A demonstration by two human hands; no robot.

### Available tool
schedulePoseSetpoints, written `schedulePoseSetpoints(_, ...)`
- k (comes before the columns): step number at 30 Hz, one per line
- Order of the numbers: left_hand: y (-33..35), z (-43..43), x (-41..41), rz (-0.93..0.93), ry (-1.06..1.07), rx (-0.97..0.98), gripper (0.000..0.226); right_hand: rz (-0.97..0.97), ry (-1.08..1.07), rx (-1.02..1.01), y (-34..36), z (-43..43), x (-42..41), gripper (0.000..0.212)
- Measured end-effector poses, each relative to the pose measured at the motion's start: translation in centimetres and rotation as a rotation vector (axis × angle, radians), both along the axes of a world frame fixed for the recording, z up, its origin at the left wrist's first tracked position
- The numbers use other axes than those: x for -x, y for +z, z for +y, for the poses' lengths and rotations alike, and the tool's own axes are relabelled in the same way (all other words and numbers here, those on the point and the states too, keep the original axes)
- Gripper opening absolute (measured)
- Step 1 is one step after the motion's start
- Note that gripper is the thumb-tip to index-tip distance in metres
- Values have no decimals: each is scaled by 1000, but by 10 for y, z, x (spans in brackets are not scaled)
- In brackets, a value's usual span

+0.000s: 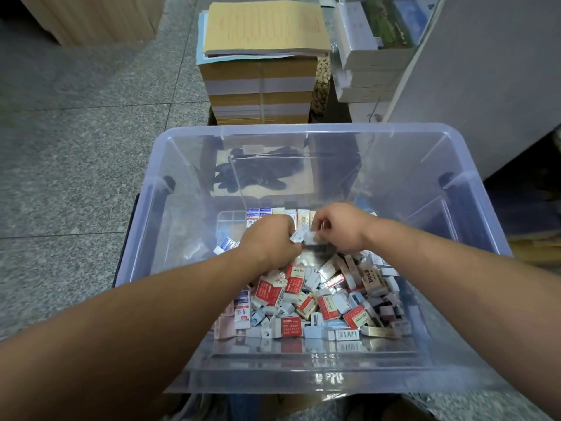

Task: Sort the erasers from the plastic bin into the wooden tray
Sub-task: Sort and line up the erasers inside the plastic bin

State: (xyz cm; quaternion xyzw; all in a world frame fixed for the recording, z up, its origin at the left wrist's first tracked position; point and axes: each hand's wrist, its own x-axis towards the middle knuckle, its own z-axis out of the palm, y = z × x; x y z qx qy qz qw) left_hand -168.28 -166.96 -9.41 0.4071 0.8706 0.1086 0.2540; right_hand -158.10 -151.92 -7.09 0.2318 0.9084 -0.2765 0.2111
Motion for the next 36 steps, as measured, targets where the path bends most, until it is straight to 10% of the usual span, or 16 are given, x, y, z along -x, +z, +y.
schedulePoseSetpoints(12, -1, 14, 7, 120, 7, -31, 28, 44, -521, 103, -26, 3, 11, 30)
schedulePoseSetpoints(36, -12, 19, 15, 316, -215, -78, 38, 60, -188, -168, -19, 2, 5, 22)
